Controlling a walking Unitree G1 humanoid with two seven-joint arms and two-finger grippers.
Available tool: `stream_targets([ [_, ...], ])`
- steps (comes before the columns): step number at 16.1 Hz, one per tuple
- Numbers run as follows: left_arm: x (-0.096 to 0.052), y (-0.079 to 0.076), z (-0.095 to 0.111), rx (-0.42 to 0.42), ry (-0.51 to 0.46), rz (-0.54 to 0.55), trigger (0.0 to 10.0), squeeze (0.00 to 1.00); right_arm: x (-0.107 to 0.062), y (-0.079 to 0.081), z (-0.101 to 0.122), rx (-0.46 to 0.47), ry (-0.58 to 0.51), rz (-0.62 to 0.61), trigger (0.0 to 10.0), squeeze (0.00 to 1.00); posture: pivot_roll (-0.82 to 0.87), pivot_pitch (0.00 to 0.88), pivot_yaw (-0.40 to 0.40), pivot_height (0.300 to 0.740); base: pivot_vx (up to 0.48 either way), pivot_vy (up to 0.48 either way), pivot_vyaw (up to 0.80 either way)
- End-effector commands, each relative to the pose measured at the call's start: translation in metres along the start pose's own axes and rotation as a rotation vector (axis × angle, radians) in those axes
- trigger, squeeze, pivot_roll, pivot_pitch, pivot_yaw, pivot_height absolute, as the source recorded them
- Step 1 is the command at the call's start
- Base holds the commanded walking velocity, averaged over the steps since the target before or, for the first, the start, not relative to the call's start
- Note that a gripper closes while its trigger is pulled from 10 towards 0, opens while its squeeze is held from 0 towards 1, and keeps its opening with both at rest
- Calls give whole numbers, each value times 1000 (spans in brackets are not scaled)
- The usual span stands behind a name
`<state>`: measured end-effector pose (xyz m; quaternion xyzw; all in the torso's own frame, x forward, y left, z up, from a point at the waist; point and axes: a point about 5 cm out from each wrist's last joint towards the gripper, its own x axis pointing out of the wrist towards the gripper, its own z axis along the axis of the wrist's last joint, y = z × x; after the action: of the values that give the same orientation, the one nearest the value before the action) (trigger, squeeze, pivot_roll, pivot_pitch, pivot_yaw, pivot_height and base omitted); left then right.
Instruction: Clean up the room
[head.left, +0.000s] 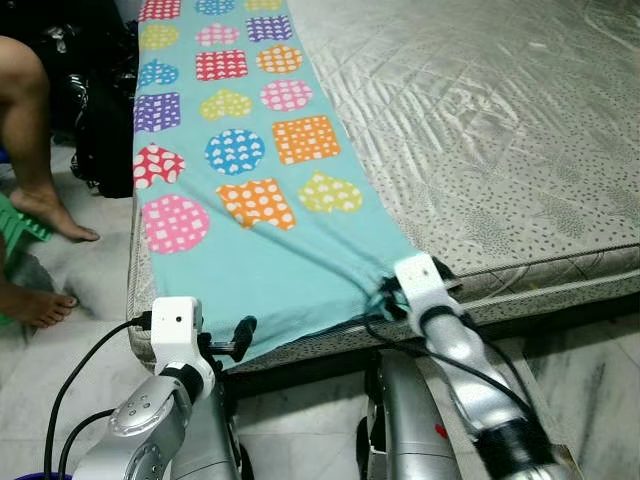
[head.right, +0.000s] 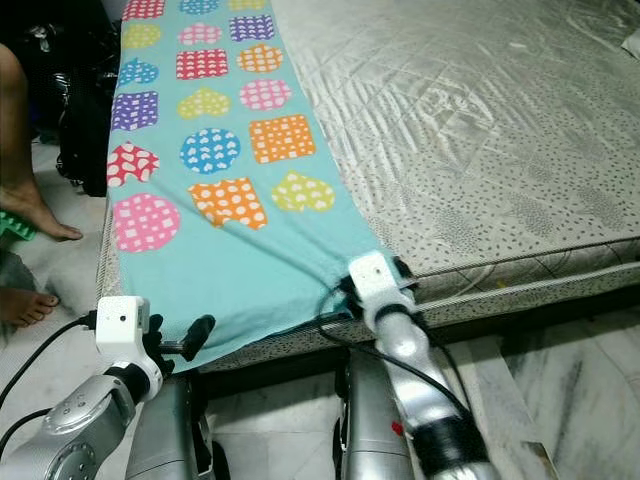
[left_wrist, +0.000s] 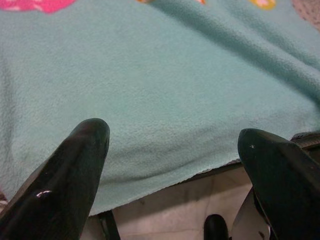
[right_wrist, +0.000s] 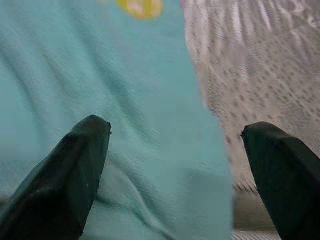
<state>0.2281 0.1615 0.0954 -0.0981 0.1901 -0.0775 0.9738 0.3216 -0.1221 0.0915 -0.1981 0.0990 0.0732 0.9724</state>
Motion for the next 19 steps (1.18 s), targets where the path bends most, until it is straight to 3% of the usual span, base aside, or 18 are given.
stream_targets([
  [1, -1, 4, -2, 3, 9, 13, 10000, 0, 2, 6, 7, 20, -10, 21, 10000, 0, -40, 166, 14, 543, 0, 0, 0],
  [4, -1, 4, -3, 0, 9, 17, 10000, 0, 1, 31, 9, -21, -4, 123, 10000, 0, -29, 167, 6, 543, 0, 0, 0],
  [5, -1, 4, -3, -3, 9, 20, 10000, 0, 1, 32, 6, -47, 1, 127, 10000, 0, -29, 167, 6, 543, 0, 0, 0],
  [9, -2, 5, -3, -9, 11, 22, 10000, 0, 8, 18, 3, -63, 27, 63, 10000, 0, -32, 172, 6, 543, 0, 0, 0],
  [12, -1, 5, -3, -9, 13, 20, 10000, 0, 14, 17, 6, -85, 19, 56, 10000, 0, -30, 170, 9, 543, 0, 0, 0],
  [17, -1, 5, -3, -11, 15, 24, 10000, 0, 19, 4, -2, -272, 33, 33, 10000, 0, -25, 172, 6, 543, 0, 0, 0],
  [18, -1, 5, -3, -14, 15, 25, 10000, 0, 19, -10, -8, -324, 49, 7, 10000, 0, -28, 172, 4, 543, 0, 0, 0],
  [19, -1, 5, -3, -14, 16, 25, 10000, 0, 19, -12, -10, -329, 54, 0, 10000, 0, -28, 172, 4, 543, 0, 0, 0],
])
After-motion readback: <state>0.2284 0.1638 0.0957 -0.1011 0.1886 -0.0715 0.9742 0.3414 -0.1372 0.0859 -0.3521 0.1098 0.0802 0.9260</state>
